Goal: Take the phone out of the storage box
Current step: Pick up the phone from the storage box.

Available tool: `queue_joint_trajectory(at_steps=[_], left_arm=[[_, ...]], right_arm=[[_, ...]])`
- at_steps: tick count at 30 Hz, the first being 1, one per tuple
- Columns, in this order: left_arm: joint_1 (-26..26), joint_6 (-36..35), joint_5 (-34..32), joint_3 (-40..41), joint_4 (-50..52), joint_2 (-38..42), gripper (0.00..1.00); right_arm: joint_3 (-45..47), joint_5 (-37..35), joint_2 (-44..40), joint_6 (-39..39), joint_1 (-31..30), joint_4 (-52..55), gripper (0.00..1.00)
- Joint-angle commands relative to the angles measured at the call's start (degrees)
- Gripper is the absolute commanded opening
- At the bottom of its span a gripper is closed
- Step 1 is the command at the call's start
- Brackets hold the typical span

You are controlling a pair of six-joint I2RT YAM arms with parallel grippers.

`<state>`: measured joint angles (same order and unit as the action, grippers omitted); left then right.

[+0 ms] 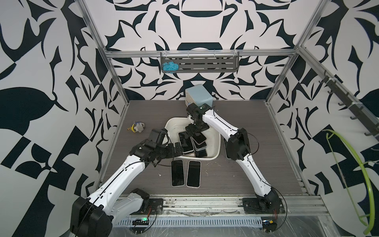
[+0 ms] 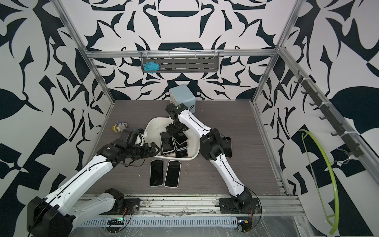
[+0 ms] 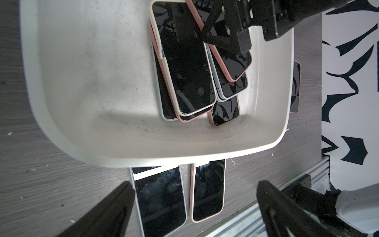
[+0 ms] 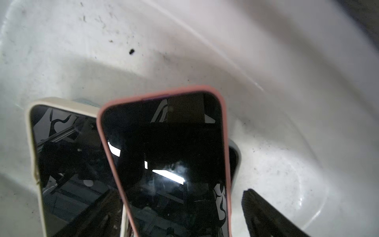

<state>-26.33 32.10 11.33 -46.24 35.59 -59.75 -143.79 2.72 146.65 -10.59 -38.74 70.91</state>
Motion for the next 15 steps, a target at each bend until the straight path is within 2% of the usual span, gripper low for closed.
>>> queue_joint_trajectory(at_steps=[1, 5, 12, 15], left_arm=[[0.57, -0.93, -0.44, -0.58, 1.76, 0.63, 1.0], [0.92, -1.89, -0.18, -1.22, 2.72, 0.25, 1.0], [2.72, -3.18, 1.05, -1.6, 3.25, 0.08, 1.0], [3.46, -3.27, 1.45, -1.48, 3.34, 0.38, 1.0]], right_arm=[[-2.02, 1.05, 0.16, 1.1, 0.07, 2.04, 0.98], [-2.07, 1.01, 0.74, 1.16, 0.07, 1.55, 0.95], [-0.87, 0.22, 0.24, -1.54, -0.01, 1.6, 0.69], [0.06, -0.55, -1.1, -3.01, -0.02, 1.66, 0.67]])
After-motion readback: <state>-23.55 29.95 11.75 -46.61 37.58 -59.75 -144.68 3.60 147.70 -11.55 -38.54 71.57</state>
